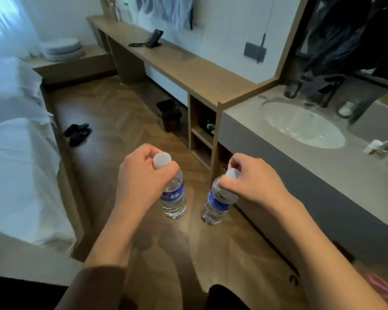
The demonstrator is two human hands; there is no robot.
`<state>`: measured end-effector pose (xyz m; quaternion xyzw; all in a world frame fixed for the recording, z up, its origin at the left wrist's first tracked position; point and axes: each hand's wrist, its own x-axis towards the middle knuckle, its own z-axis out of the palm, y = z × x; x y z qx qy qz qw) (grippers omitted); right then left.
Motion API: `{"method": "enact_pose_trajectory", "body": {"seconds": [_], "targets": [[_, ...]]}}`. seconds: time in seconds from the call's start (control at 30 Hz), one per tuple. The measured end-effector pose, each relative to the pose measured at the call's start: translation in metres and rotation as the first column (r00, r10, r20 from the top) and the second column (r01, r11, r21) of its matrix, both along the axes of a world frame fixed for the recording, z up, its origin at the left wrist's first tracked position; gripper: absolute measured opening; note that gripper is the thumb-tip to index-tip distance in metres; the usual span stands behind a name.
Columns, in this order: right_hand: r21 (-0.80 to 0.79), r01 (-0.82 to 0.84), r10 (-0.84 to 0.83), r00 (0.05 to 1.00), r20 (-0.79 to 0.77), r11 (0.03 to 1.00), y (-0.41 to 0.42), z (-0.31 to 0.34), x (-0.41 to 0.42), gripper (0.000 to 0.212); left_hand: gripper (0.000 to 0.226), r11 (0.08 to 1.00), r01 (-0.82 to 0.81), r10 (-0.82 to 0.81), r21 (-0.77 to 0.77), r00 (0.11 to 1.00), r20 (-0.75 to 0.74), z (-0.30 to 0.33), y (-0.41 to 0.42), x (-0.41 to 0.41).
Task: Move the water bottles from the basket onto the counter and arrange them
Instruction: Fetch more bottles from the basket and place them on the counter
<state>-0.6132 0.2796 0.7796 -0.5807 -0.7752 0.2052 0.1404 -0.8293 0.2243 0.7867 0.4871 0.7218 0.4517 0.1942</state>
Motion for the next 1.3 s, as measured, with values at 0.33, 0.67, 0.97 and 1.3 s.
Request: {"method": "enact_pose_trajectory", "body": {"seconds": [0.33,0.67,0.97,1.3], "targets": [[-0.078,-0.176,0.181,0.982,0.061,0.981,0.205,-0.048,-0.219,0.030,0.020,0.985,-0.172,0.170,-0.027,0.983,-0.069,-0.041,0.165,-0.193],[-0.035,-0.285,0.285,0.959,-0.001,0.958,0.400,-0.011,-0.418,0.026,0.020,0.945,-0.325,0.325,0.030,0.946,-0.008,-0.015,0.339,-0.387],[-0.020,-0.298,0.299,0.954,0.016,0.954,0.570,-0.024,-0.619,0.026,0.019,0.953,-0.299,0.299,-0.036,0.954,-0.022,-0.029,0.512,-0.589],[-0.014,-0.309,0.309,0.951,-0.014,0.951,0.752,-0.021,-0.832,0.026,0.025,0.967,-0.246,0.237,-0.069,0.964,-0.124,-0.022,0.691,-0.800]]}}
